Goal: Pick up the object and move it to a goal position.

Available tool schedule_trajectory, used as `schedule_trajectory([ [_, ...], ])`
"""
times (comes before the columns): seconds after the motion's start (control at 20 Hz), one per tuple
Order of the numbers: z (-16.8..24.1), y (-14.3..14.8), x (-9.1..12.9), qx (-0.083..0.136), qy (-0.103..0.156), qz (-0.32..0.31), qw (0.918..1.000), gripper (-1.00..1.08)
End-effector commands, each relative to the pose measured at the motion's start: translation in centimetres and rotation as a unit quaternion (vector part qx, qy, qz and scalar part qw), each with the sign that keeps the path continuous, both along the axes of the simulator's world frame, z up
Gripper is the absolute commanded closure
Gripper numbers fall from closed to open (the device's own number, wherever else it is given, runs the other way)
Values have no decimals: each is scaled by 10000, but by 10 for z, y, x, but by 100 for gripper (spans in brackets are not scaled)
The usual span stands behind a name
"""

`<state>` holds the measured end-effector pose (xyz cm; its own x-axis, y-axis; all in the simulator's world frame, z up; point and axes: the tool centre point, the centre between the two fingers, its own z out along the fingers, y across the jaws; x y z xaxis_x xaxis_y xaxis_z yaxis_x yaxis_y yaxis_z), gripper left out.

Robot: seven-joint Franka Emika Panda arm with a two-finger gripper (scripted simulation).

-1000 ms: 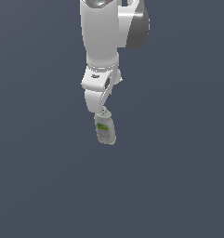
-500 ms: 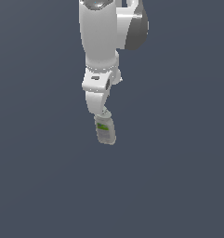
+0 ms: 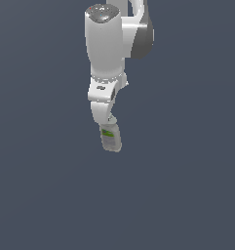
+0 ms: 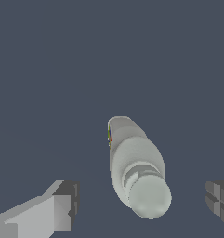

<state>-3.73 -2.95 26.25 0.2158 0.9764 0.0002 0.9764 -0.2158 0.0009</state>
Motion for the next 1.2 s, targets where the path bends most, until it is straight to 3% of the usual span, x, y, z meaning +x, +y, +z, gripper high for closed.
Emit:
schedule_trajectory([
  [0.0, -13, 0, -1, 0, 5, 6, 10000, -92],
  [0.4, -32, 0, 0, 0, 5, 12, 10000, -92],
  [0.45, -32, 0, 0, 0, 5, 12, 10000, 108],
  [1.15, -30, 6, 2, -1, -10, 14, 10000, 108],
])
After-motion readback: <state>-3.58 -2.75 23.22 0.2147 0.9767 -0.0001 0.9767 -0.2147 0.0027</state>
